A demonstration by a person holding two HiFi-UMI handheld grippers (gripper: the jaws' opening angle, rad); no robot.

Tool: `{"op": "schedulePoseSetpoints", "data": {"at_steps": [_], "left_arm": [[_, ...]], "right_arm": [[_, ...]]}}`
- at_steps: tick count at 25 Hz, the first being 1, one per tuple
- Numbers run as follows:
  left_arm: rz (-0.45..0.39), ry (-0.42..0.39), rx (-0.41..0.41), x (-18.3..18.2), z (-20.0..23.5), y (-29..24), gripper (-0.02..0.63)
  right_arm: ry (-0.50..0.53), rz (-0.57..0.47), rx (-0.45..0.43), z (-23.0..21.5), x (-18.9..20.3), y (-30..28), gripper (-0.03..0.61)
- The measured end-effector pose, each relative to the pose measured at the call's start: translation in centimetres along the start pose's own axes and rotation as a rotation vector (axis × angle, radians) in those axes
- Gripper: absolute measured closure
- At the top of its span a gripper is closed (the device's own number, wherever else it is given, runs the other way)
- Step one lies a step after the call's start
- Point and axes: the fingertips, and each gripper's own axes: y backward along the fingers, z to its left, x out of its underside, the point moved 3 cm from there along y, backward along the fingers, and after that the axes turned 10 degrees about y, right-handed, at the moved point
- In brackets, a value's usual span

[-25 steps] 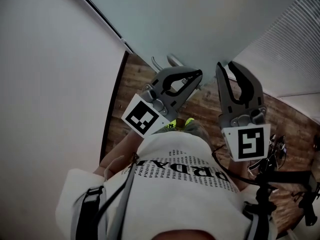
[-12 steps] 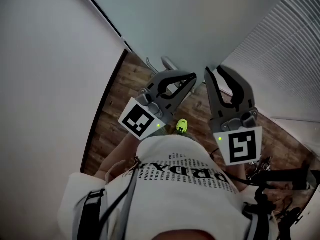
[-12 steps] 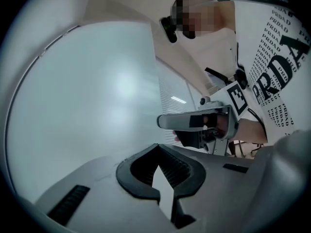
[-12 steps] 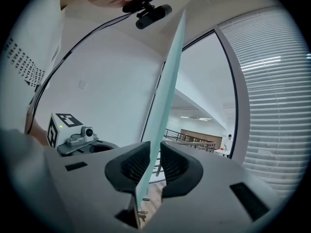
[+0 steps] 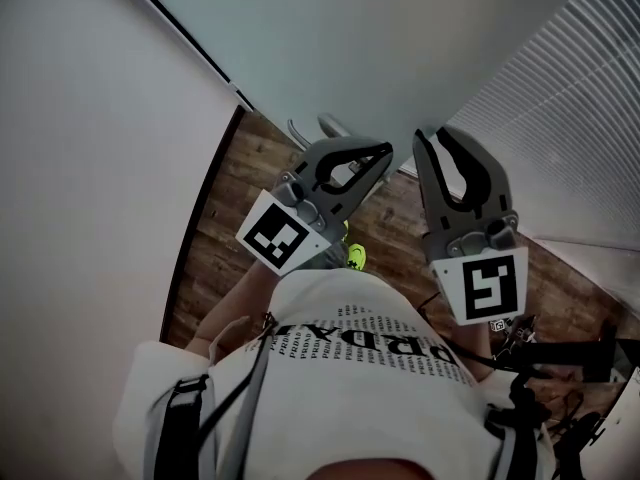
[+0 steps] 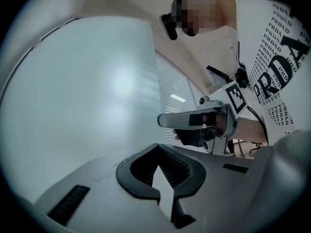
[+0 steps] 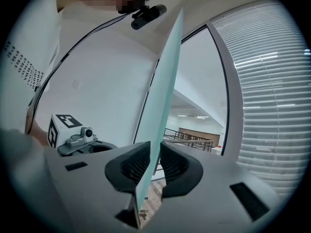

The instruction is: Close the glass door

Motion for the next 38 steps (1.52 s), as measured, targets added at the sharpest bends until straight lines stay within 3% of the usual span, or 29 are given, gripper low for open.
{"op": "schedulePoseSetpoints", "data": {"at_steps": [7,11,16,23,27,31,38], "left_arm": [[0.034,0.054,0.031,0.4,-0.1,-0.5,0.618],[0.010,0.013,0.007,0.2,0.2,-0.5,0.618],[0.038,0.013,0.046,-0.2,0.3,-0.8,0.618],[-0.037,-0.071,0.020,-0.9,0.4,0.1,0.618],[-0.080,-0.041,0.014,-0.4,0.5,0.4,0.618],[-0.058,-0.055,0.041,0.1,0.2,-0.5,0.614],[-0.054,-0.039,0.019,-0.4,0.8,-0.6,0.615]], "right_arm": [[-0.062,0.045,0.011,-0.5,1.2,0.5,0.540],[-0.005,0.014,-0.024,-0.6,0.5,0.2,0.540],[-0.034,0.014,-0.001,-0.4,-0.2,0.6,0.540],[0.039,-0.024,-0.030,0.7,-1.7,0.8,0.538],[0.068,-0.034,-0.049,1.1,-1.7,0.8,0.538],[0.064,-0.003,-0.036,0.5,-0.9,1.2,0.538],[0.059,-0.026,-0.012,0.2,-0.9,0.8,0.540]]}}
